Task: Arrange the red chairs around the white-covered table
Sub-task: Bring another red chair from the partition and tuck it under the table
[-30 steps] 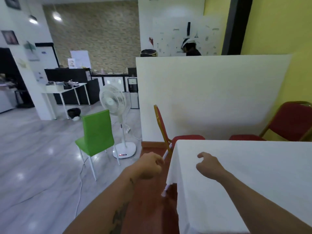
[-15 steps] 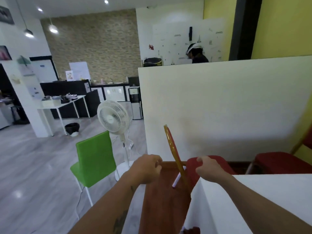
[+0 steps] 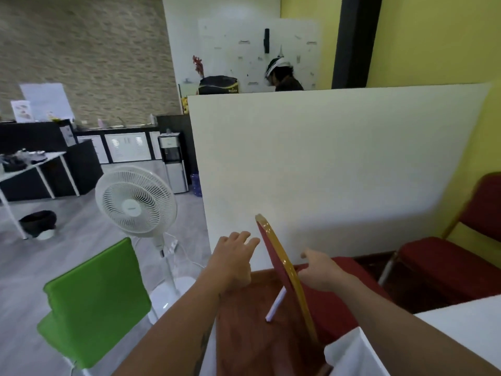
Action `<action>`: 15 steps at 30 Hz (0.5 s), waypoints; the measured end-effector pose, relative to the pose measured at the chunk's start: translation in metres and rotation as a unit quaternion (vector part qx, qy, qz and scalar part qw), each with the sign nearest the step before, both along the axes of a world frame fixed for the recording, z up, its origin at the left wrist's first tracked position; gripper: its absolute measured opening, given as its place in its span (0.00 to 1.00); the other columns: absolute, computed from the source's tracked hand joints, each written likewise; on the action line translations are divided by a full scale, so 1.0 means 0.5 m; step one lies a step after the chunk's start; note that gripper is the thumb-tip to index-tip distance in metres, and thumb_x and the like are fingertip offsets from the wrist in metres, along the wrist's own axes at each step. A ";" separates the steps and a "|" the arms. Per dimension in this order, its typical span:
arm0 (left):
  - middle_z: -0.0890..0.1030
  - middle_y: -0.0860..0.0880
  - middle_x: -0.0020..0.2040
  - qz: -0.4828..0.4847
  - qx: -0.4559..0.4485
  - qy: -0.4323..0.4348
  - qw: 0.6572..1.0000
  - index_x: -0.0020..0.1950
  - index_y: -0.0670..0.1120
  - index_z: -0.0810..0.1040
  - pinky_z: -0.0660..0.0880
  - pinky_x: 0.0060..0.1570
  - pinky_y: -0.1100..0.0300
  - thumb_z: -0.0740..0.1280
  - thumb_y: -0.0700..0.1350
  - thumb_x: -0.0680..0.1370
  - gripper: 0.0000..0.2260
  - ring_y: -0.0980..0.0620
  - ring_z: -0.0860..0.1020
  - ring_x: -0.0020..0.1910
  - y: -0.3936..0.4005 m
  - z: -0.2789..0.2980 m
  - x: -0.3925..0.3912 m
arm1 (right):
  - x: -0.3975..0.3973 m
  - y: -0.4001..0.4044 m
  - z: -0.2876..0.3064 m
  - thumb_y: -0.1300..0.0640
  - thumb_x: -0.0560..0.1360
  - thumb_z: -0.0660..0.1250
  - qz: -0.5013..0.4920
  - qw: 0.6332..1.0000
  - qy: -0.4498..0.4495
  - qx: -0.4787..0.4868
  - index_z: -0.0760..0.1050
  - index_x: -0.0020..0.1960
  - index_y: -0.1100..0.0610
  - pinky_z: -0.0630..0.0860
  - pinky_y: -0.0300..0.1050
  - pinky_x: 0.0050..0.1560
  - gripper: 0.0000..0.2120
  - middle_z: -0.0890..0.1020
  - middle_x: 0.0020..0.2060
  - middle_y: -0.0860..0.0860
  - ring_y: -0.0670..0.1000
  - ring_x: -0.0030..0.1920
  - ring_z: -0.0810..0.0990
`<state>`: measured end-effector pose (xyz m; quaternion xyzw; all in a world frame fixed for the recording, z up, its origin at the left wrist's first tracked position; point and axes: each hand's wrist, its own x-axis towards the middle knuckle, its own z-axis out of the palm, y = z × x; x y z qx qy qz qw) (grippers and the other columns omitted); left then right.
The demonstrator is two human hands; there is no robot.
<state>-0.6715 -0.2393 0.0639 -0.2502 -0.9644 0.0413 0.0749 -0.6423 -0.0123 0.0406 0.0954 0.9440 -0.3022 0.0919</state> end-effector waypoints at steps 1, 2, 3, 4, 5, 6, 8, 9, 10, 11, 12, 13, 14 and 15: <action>0.61 0.45 0.80 -0.008 -0.006 0.000 1.000 0.79 0.51 0.59 0.60 0.73 0.45 0.67 0.45 0.75 0.34 0.42 0.61 0.76 -0.003 -0.006 -0.036 | -0.025 -0.007 -0.004 0.53 0.74 0.68 -0.008 1.000 -0.004 0.002 0.65 0.77 0.58 0.74 0.49 0.62 0.33 0.72 0.74 0.58 0.59 0.70 0.73; 0.61 0.44 0.80 -0.016 -0.013 -0.002 1.000 0.80 0.50 0.58 0.60 0.72 0.45 0.68 0.45 0.75 0.35 0.42 0.61 0.76 -0.004 -0.013 -0.070 | -0.049 -0.014 -0.009 0.53 0.74 0.68 -0.014 1.000 -0.011 0.004 0.65 0.78 0.58 0.75 0.48 0.61 0.33 0.72 0.73 0.58 0.59 0.69 0.73; 0.60 0.44 0.80 -0.023 -0.022 -0.003 0.999 0.80 0.50 0.58 0.61 0.72 0.45 0.68 0.45 0.74 0.35 0.42 0.61 0.76 -0.004 -0.020 -0.103 | -0.072 -0.020 -0.014 0.53 0.74 0.68 -0.020 1.000 -0.017 0.005 0.64 0.78 0.58 0.75 0.48 0.59 0.34 0.72 0.73 0.58 0.59 0.69 0.74; 0.60 0.44 0.80 -0.029 -0.028 -0.006 0.999 0.80 0.51 0.57 0.61 0.72 0.45 0.69 0.46 0.74 0.36 0.42 0.61 0.76 -0.001 -0.029 -0.137 | -0.096 -0.024 -0.019 0.54 0.74 0.68 -0.026 0.999 -0.023 0.002 0.64 0.78 0.57 0.76 0.47 0.56 0.34 0.73 0.72 0.58 0.59 0.67 0.75; 0.60 0.44 0.80 -0.035 -0.031 -0.010 0.999 0.80 0.51 0.56 0.61 0.72 0.45 0.69 0.46 0.74 0.37 0.41 0.61 0.76 0.003 -0.038 -0.173 | -0.122 -0.028 -0.026 0.54 0.73 0.67 -0.030 0.999 -0.027 -0.004 0.64 0.77 0.57 0.76 0.47 0.53 0.34 0.74 0.71 0.58 0.59 0.65 0.76; 0.59 0.43 0.80 -0.040 -0.032 -0.013 0.999 0.80 0.51 0.56 0.61 0.72 0.45 0.70 0.46 0.74 0.38 0.41 0.62 0.75 0.007 -0.045 -0.207 | -0.147 -0.030 -0.035 0.54 0.73 0.67 -0.033 0.999 -0.033 -0.011 0.65 0.77 0.57 0.76 0.47 0.50 0.33 0.75 0.69 0.58 0.59 0.64 0.77; 0.59 0.43 0.80 -0.046 -0.028 -0.017 0.998 0.80 0.51 0.55 0.62 0.71 0.45 0.70 0.47 0.74 0.39 0.40 0.63 0.75 0.020 -0.066 -0.268 | -0.200 -0.030 -0.052 0.54 0.72 0.67 -0.033 0.999 -0.039 -0.016 0.67 0.74 0.57 0.75 0.46 0.49 0.32 0.76 0.67 0.57 0.58 0.62 0.78; 0.59 0.43 0.80 -0.045 -0.020 -0.035 0.998 0.80 0.51 0.55 0.63 0.70 0.45 0.70 0.46 0.74 0.39 0.40 0.63 0.74 0.027 -0.078 -0.293 | -0.224 -0.032 -0.060 0.53 0.71 0.67 -0.033 0.998 -0.045 -0.021 0.69 0.73 0.56 0.76 0.46 0.49 0.30 0.77 0.66 0.56 0.57 0.61 0.78; 0.59 0.43 0.80 -0.037 0.002 -0.061 0.997 0.80 0.51 0.55 0.64 0.70 0.45 0.69 0.46 0.74 0.38 0.40 0.64 0.74 0.033 -0.091 -0.313 | -0.243 -0.035 -0.066 0.52 0.70 0.67 -0.032 0.998 -0.053 -0.027 0.71 0.70 0.55 0.78 0.48 0.51 0.29 0.79 0.63 0.54 0.56 0.59 0.79; 0.59 0.44 0.80 -0.022 0.042 -0.083 0.995 0.80 0.52 0.55 0.66 0.69 0.45 0.67 0.46 0.75 0.36 0.40 0.65 0.73 0.040 -0.104 -0.334 | -0.260 -0.038 -0.074 0.51 0.69 0.67 -0.033 0.997 -0.058 -0.028 0.72 0.67 0.54 0.79 0.50 0.53 0.26 0.80 0.60 0.53 0.55 0.56 0.79; 0.60 0.44 0.80 -0.005 0.090 -0.105 0.990 0.80 0.52 0.56 0.67 0.69 0.44 0.66 0.47 0.76 0.34 0.40 0.66 0.72 0.048 -0.115 -0.353 | -0.275 -0.042 -0.082 0.49 0.69 0.68 -0.031 0.997 -0.067 -0.024 0.73 0.65 0.53 0.80 0.53 0.55 0.25 0.80 0.58 0.53 0.54 0.55 0.79; 0.61 0.44 0.79 0.012 0.142 -0.126 0.982 0.80 0.51 0.58 0.69 0.68 0.43 0.64 0.48 0.78 0.32 0.40 0.67 0.72 0.055 -0.127 -0.374 | -0.288 -0.046 -0.090 0.47 0.68 0.68 -0.030 0.996 -0.076 -0.018 0.72 0.64 0.53 0.80 0.54 0.56 0.25 0.79 0.56 0.52 0.55 0.54 0.79; 0.63 0.43 0.78 0.026 0.183 -0.145 0.972 0.79 0.50 0.59 0.70 0.68 0.43 0.63 0.50 0.79 0.29 0.40 0.69 0.71 0.065 -0.136 -0.394 | -0.298 -0.050 -0.099 0.46 0.68 0.68 -0.032 0.996 -0.083 -0.009 0.72 0.63 0.53 0.79 0.54 0.56 0.26 0.78 0.55 0.52 0.56 0.55 0.79; 0.66 0.42 0.76 0.039 0.217 -0.165 0.961 0.78 0.48 0.61 0.70 0.67 0.44 0.61 0.51 0.80 0.27 0.39 0.70 0.69 0.078 -0.143 -0.414 | -0.308 -0.052 -0.108 0.45 0.68 0.68 -0.036 0.995 -0.088 0.000 0.72 0.63 0.54 0.79 0.54 0.57 0.26 0.78 0.55 0.52 0.57 0.55 0.79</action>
